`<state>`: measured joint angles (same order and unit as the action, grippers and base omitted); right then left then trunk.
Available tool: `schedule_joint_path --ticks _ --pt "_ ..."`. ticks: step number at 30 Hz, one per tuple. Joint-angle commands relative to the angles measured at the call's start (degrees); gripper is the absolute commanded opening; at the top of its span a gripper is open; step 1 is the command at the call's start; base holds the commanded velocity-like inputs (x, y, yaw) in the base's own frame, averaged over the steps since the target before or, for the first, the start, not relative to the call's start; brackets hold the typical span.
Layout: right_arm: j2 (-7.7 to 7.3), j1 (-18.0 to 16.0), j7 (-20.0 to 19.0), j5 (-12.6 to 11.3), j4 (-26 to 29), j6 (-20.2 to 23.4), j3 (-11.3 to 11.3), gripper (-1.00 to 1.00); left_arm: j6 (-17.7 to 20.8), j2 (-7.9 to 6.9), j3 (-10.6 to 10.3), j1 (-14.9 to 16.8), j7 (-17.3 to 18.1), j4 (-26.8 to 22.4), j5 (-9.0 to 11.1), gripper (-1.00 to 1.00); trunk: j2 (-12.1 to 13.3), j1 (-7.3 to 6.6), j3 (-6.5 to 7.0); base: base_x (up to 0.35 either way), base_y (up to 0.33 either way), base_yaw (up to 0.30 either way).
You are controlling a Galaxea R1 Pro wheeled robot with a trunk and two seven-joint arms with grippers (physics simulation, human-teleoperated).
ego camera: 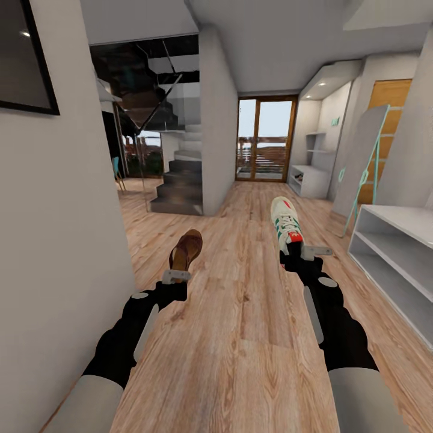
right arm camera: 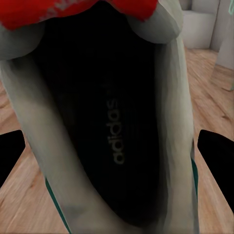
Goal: Pick up the two gym shoes and the two sandals from the corridor floor and place them onto the hallstand (shoe rack) in the corridor, making sure they are on the rack and not on the floor. Arrange them so the two gym shoes are next to each other and the two sandals are next to each other.
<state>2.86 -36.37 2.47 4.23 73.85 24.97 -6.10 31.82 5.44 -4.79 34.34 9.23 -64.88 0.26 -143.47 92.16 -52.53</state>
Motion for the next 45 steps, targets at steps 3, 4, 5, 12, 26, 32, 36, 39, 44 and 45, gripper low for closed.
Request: schedule_joint_path --ticks 3,4,5,12,26,32,36,39,44,45 --pt "0.04 0.0 0.0 0.6 0.1 0.3 0.0 -1.0 0.3 0.01 0.0 0.0 0.3 -0.1 -0.2 -1.0 0.0 0.0 -0.05 0.272 0.0 -0.002" --pt "0.04 0.0 0.0 0.6 0.1 0.3 0.0 -1.0 0.3 0.01 0.0 0.0 0.3 -0.1 -0.2 -1.0 0.0 0.0 -0.05 0.318 0.0 -0.001" --pt "0.04 0.0 0.0 0.6 0.0 0.3 0.0 -1.0 0.3 0.01 0.0 0.0 0.3 -0.1 -0.2 -1.0 0.0 0.0 -0.05 0.328 0.0 0.0" --pt "0.04 0.0 0.0 0.8 0.0 0.3 0.0 -1.0 0.3 0.01 0.0 0.0 0.3 -0.1 -0.2 -1.0 0.0 0.0 -0.05 0.342 0.0 0.0" --pt "0.04 0.0 0.0 0.5 0.0 0.3 0.0 -1.0 0.3 0.01 0.0 0.0 0.3 -0.1 -0.2 -1.0 0.0 0.0 -0.05 0.347 0.0 0.0" --pt "0.04 0.0 0.0 0.7 0.0 0.3 0.0 -1.0 0.3 0.01 0.0 0.0 0.3 -0.1 -0.1 -1.0 0.0 0.0 -0.05 0.347 0.0 -0.047" --pt "0.04 0.0 0.0 0.8 -0.1 0.3 0.0 -1.0 0.3 0.01 0.0 0.0 0.3 -0.1 -0.1 -1.0 0.0 0.0 -0.05 0.347 0.0 -0.221" --pt "0.04 0.0 0.0 0.8 -0.1 0.3 0.1 -1.0 0.3 0.01 0.0 0.0 0.3 -0.1 -0.1 -1.0 0.0 0.0 -0.05 0.347 0.0 -0.207" --pt "0.04 0.0 0.0 0.8 -0.1 0.3 0.1 -1.0 0.3 0.01 0.0 0.0 0.3 -0.1 -0.1 -1.0 0.0 0.0 -0.05 0.347 0.0 -0.052" --pt "0.04 0.0 0.0 0.8 -0.1 0.3 0.1 -1.0 0.3 0.01 0.0 0.0 0.3 -0.1 -0.1 -1.0 0.0 0.0 -0.05 0.347 0.0 -0.013"
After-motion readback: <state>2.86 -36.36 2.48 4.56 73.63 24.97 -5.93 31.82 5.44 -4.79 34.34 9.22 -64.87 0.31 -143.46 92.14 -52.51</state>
